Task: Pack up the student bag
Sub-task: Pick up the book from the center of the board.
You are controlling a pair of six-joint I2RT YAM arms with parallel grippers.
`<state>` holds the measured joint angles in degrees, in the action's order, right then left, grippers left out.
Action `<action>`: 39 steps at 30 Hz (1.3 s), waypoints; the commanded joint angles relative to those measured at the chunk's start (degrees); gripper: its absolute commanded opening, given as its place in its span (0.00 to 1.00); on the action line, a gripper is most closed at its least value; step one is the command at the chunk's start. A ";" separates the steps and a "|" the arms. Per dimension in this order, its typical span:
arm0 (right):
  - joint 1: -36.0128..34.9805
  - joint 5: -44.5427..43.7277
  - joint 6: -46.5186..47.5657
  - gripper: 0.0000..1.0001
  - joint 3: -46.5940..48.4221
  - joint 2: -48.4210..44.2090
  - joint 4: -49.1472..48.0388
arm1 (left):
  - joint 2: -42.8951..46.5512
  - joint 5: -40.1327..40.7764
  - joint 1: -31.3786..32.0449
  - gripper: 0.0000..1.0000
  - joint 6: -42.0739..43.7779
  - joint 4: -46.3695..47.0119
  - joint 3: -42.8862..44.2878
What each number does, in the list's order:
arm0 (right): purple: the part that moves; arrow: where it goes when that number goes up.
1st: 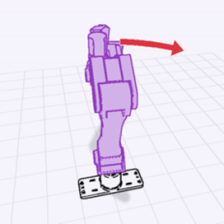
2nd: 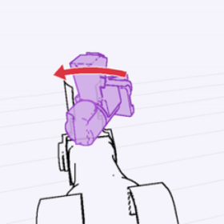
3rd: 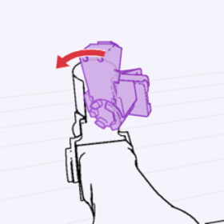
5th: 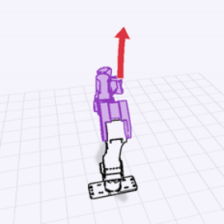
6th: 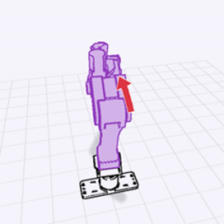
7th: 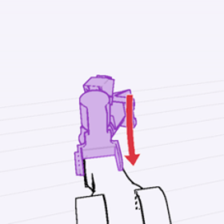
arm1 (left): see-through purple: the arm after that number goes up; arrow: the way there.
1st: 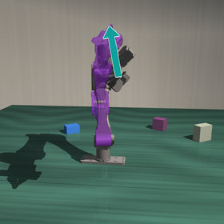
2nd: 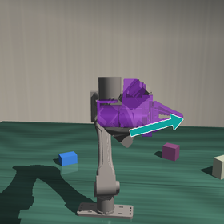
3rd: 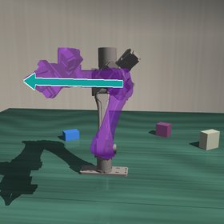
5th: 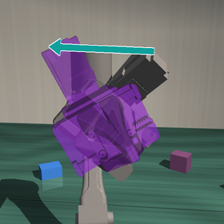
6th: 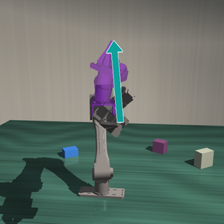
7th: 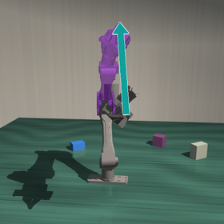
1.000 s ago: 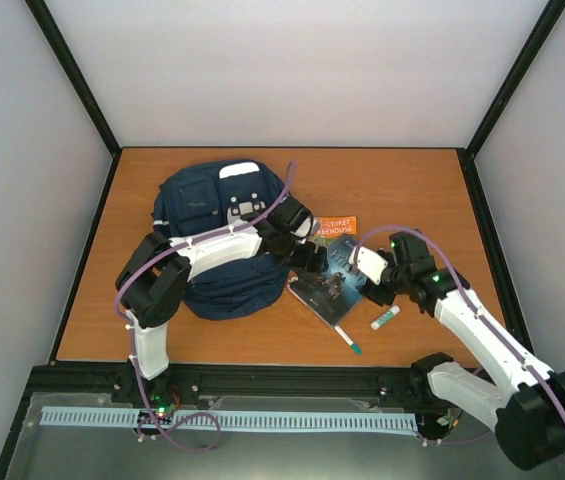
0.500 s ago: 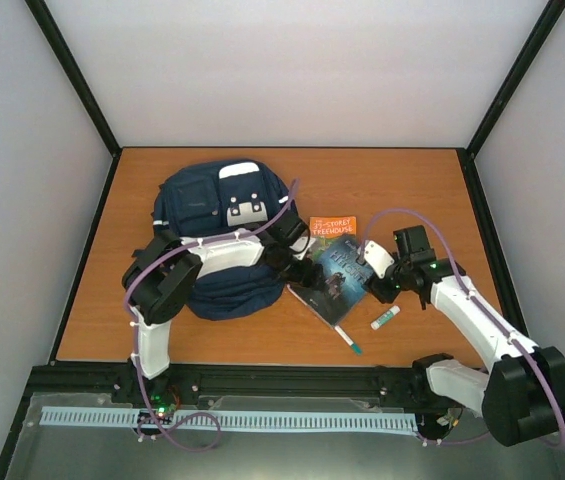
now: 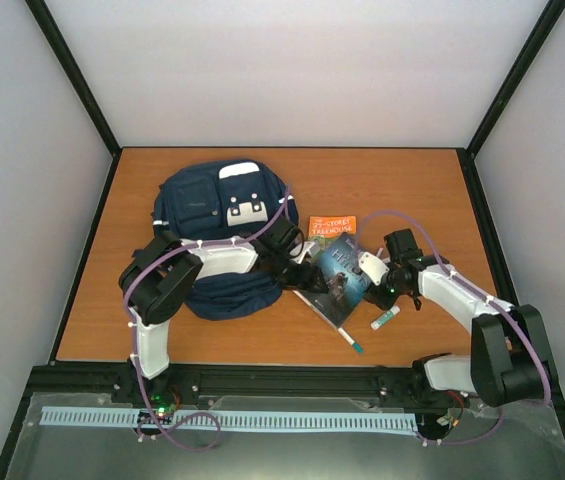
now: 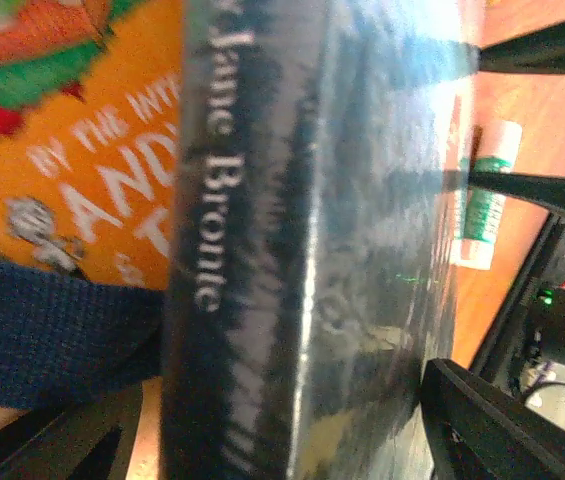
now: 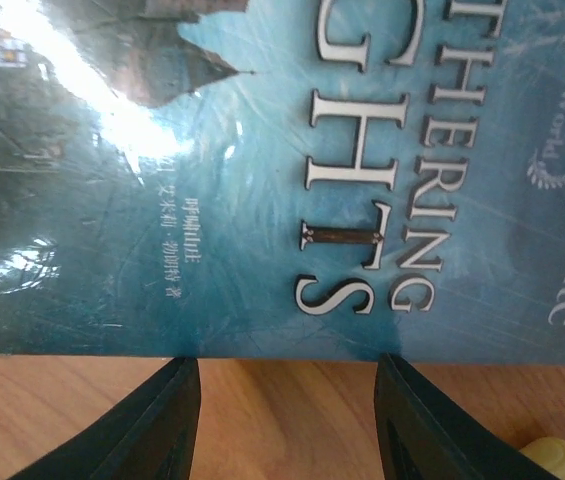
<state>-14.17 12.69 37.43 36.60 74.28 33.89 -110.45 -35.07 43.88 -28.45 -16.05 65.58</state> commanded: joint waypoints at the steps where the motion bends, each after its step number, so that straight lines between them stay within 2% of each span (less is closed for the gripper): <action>1: 0.14 0.81 -0.81 0.50 -0.05 2.96 -3.10 | 1.55 -6.01 -0.01 0.78 -3.62 4.19 -3.83; 6: 0.14 1.11 -1.11 0.50 0.30 2.98 -3.22 | 2.22 -10.69 -0.02 0.68 -7.58 9.73 -5.62; 7: 0.20 1.11 -1.13 0.50 0.24 2.85 -3.22 | 2.49 -10.86 -0.02 0.63 -7.81 9.70 -5.59; 11: 0.15 1.12 -1.13 0.51 0.08 2.40 -3.30 | 4.17 -10.64 -0.02 0.56 -7.46 7.94 -5.16; 24: 0.19 1.38 -1.65 0.52 0.24 2.22 -3.22 | 8.86 -13.16 -0.03 0.51 -8.81 7.44 -6.38; 30: 0.14 1.20 -1.93 0.53 0.26 1.75 -3.23 | 8.85 -13.94 -0.02 0.40 -8.86 6.09 -5.95; 39: 0.16 0.92 -2.17 0.54 0.14 1.29 -3.29 | 9.56 -12.66 -0.02 0.17 -6.53 0.91 -4.59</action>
<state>-14.13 12.62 36.21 36.58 76.97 32.51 -102.87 -47.16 43.70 -37.23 -13.04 59.20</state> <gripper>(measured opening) 0.536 0.211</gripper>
